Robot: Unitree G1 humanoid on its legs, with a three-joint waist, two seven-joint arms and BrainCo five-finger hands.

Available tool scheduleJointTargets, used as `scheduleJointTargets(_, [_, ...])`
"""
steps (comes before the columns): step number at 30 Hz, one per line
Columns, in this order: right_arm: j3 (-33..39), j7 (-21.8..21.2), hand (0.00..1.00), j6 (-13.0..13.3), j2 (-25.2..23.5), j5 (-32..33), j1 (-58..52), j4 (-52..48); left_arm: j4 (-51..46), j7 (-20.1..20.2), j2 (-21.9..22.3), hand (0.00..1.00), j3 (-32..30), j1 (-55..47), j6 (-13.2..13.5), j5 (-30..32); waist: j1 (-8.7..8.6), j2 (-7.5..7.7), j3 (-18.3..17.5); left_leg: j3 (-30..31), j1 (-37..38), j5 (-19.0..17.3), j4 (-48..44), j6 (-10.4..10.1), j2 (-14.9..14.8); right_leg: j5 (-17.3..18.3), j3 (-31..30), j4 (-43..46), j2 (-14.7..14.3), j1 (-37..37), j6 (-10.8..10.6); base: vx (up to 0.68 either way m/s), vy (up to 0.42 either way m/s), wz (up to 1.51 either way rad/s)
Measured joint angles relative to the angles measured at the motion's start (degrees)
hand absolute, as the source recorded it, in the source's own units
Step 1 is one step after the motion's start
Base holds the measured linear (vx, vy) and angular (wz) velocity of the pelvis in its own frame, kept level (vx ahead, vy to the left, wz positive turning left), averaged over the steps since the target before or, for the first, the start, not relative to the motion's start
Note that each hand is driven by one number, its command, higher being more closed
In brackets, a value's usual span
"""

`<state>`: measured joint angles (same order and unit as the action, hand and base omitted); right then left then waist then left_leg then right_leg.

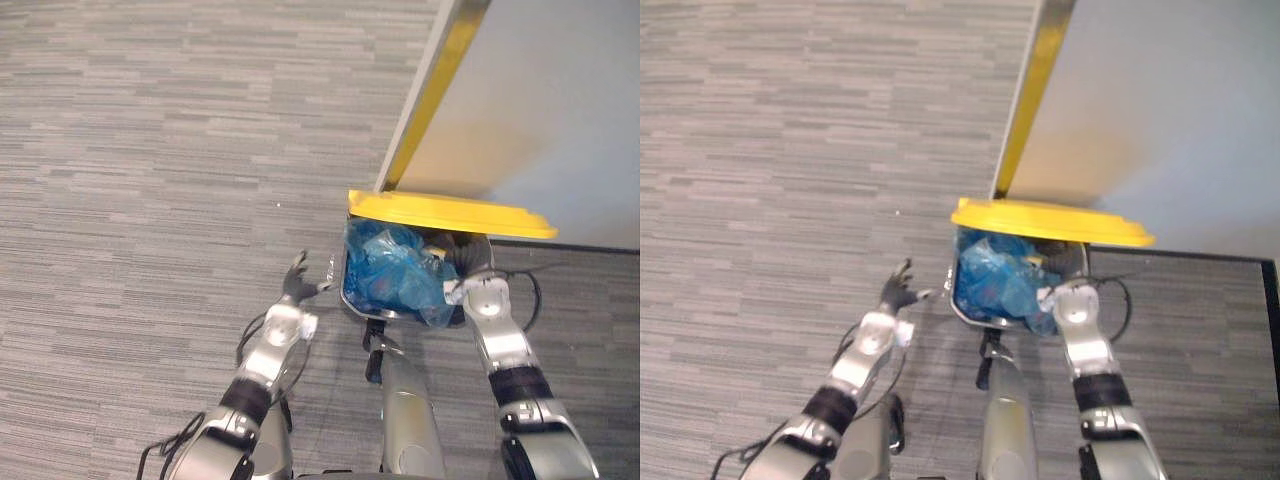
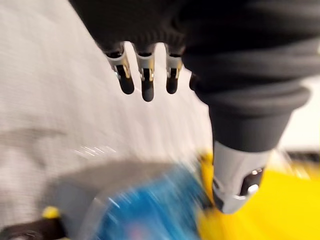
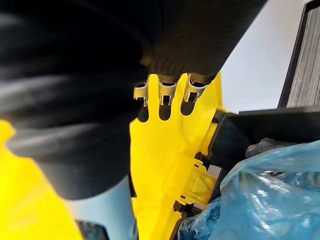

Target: Gather rubbish on tea table into small bin, then transfer packed bag to large trash can.

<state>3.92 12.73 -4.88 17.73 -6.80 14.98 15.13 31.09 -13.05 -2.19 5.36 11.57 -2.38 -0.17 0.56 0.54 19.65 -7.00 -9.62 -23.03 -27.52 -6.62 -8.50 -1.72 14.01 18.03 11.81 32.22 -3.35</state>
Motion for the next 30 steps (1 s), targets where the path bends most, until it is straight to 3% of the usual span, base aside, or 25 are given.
scheduleJointTargets(5, [2.9,-1.1,0.00,0.6,-4.6,0.0,-8.4,-0.8,10.7,1.0,-1.2,0.00,-9.6,-6.4,-1.0,0.5,0.89,0.17,-3.0,1.2,4.0,0.8,2.1,-0.3,0.1,2.5,0.9,2.5,0.8,-2.7,-0.6,0.02,-0.032,0.10])
scheduleJointTargets(9, [2.6,-2.0,0.00,1.7,-10.5,-0.1,-13.0,0.2,16.0,1.1,-1.2,0.00,-11.2,-8.1,-2.4,2.4,0.92,1.11,-3.9,0.2,6.4,1.1,2.5,-0.8,0.3,2.2,0.4,1.9,0.9,-4.7,-0.7,-0.02,0.014,-0.10])
scheduleJointTargets(11, [2.7,-2.7,0.00,2.2,-12.7,-0.6,-15.0,3.3,17.3,1.1,-0.3,0.00,-12.0,-8.8,-2.8,3.0,0.84,1.52,-4.1,-0.6,7.4,1.1,2.3,-0.9,0.4,0.6,0.1,0.0,0.6,-6.2,-2.1,-0.06,0.036,-0.21])
scheduleJointTargets(12, [2.7,-2.9,0.00,2.2,-14.0,-1.5,-17.2,5.5,18.1,1.1,0.9,0.00,-13.6,-8.9,-2.9,3.0,0.63,2.31,-4.6,-1.2,8.2,1.3,2.3,-0.7,0.9,-1.0,-0.3,-1.7,0.8,-7.4,-3.7,-0.12,0.070,-0.41])
scheduleJointTargets(13, [2.8,-3.3,0.00,2.6,-15.3,-1.7,-18.9,8.8,19.0,1.2,2.1,0.00,-15.5,-9.0,-3.0,3.0,0.52,2.46,-5.4,-3.5,9.0,2.4,3.9,-0.1,-0.2,-6.8,-1.7,-7.7,-1.0,-9.2,-10.7,-0.10,0.060,-0.53])
scheduleJointTargets(14, [2.8,-3.5,0.00,2.6,-15.7,-1.7,-19.1,9.8,19.5,1.2,2.7,0.00,-16.2,-9.3,-3.0,3.3,0.71,2.21,-5.5,-4.5,9.2,2.9,4.3,-0.3,-1.1,-6.2,-2.3,-5.6,-1.3,-8.5,-9.3,-0.14,0.045,-0.64])
scheduleJointTargets(15, [3.4,-3.8,0.00,3.0,-17.2,-1.7,-19.8,14.2,21.3,1.4,2.6,0.00,-17.4,-9.1,-3.1,3.7,-0.02,1.92,-5.4,-5.2,10.4,4.1,6.0,-0.7,-1.8,-0.9,-3.0,14.2,-0.8,-5.8,-1.9,-0.11,-0.001,-0.39])
scheduleJointTargets(16, [5.8,-3.9,0.00,3.2,-19.1,-1.8,-22.1,20.9,21.6,1.9,2.4,0.00,-17.4,-9.9,-3.1,3.9,-0.60,2.73,-6.6,-5.2,13.0,5.9,9.1,-1.3,-2.3,3.5,-4.1,27.6,-0.7,-7.0,-0.5,-0.11,-0.001,-0.30])
scheduleJointTargets(18, [9.5,-3.8,0.00,3.5,-20.6,-0.5,-22.2,25.9,21.5,2.0,2.0,0.00,-17.5,-10.9,-3.0,4.3,-0.32,4.54,-8.5,-6.9,12.6,6.8,10.2,-2.1,-2.7,7.6,-5.9,31.9,-0.9,-8.9,-0.9,-0.06,-0.113,-0.44])
scheduleJointTargets(19, [11.4,-4.0,0.00,4.0,-20.3,-0.3,-21.4,29.3,22.8,2.1,2.2,0.00,-18.7,-9.9,-3.2,4.6,-0.54,5.24,-9.3,-8.1,12.6,7.0,10.4,-2.4,-3.3,7.1,-5.0,28.7,-2.6,-9.3,-2.2,-0.08,-0.150,-0.54])
scheduleJointTargets(20, [12.0,-4.0,0.00,4.1,-20.4,-0.3,-21.3,30.0,23.5,2.1,2.5,0.00,-19.4,-9.5,-3.2,4.6,-0.51,4.14,-9.7,-8.2,12.7,7.1,10.9,-1.9,-4.4,6.6,-4.9,25.9,-4.3,-10.4,-3.1,-0.07,-0.089,-0.52])
scheduleJointTargets(21, [13.3,-3.7,0.00,4.1,-19.7,-0.7,-20.7,31.8,24.6,2.1,4.2,0.00,-20.8,-9.8,-3.3,4.6,0.55,0.87,-10.9,-9.3,12.6,8.6,13.3,-0.4,-7.2,7.9,-5.1,19.0,-7.7,-13.5,-3.0,0.02,-0.113,-0.25])
scheduleJointTargets(22, [15.3,-3.3,0.00,3.6,-19.9,-1.2,-20.3,33.5,24.4,2.1,5.3,0.00,-22.5,-9.2,-3.1,4.5,0.19,2.57,-11.9,-10.9,14.0,11.8,16.1,-2.1,-5.7,12.5,-4.3,25.0,-4.7,-15.6,0.1,0.07,-0.168,-0.29])
scheduleJointTargets(23, [15.8,-3.1,0.00,2.7,-19.9,-2.2,-19.7,36.9,24.8,2.2,5.1,0.00,-22.4,-8.8,-3.1,4.6,0.36,4.42,-12.8,-11.6,14.7,13.6,18.4,-3.6,-4.1,16.8,-4.8,16.5,-5.3,-20.8,-0.2,0.06,-0.193,-0.18])
scheduleJointTargets(24, [15.6,-3.2,0.00,2.6,-20.0,-2.3,-19.1,37.6,24.8,2.2,5.3,0.00,-22.6,-8.8,-3.1,4.6,0.66,4.01,-12.9,-12.0,14.6,13.7,18.4,-3.5,-4.4,16.9,-4.5,14.4,-5.7,-21.6,0.0,0.00,-0.134,-0.54])
scheduleJointTargets(25, [15.7,-3.1,0.00,2.5,-19.9,-2.3,-18.6,38.2,25.1,2.3,5.8,0.00,-23.1,-8.9,-3.2,4.6,1.21,2.61,-13.3,-13.8,13.6,14.4,18.4,-3.1,-5.4,16.0,-4.8,8.5,-7.4,-22.9,1.5,-0.11,-0.102,-0.53])
scheduleJointTargets(27, [16.2,-3.1,0.00,2.0,-19.9,-2.1,-18.4,38.9,26.0,2.2,5.8,0.00,-24.2,-8.9,-3.2,4.6,0.84,1.42,-14.0,-14.3,13.7,15.6,20.2,-1.5,-5.2,14.7,-5.1,3.5,-8.4,-23.7,2.8,-0.17,-0.075,-0.44])
scheduleJointTargets(30, [17.4,-2.9,0.00,1.9,-19.7,-2.0,-18.3,40.2,25.9,2.1,5.8,0.00,-24.7,-9.1,-3.2,4.6,0.83,1.23,-14.6,-13.0,14.6,16.0,22.6,-1.0,-4.4,13.1,-5.0,1.6,-8.6,-24.6,2.4,-0.13,0.004,0.00])
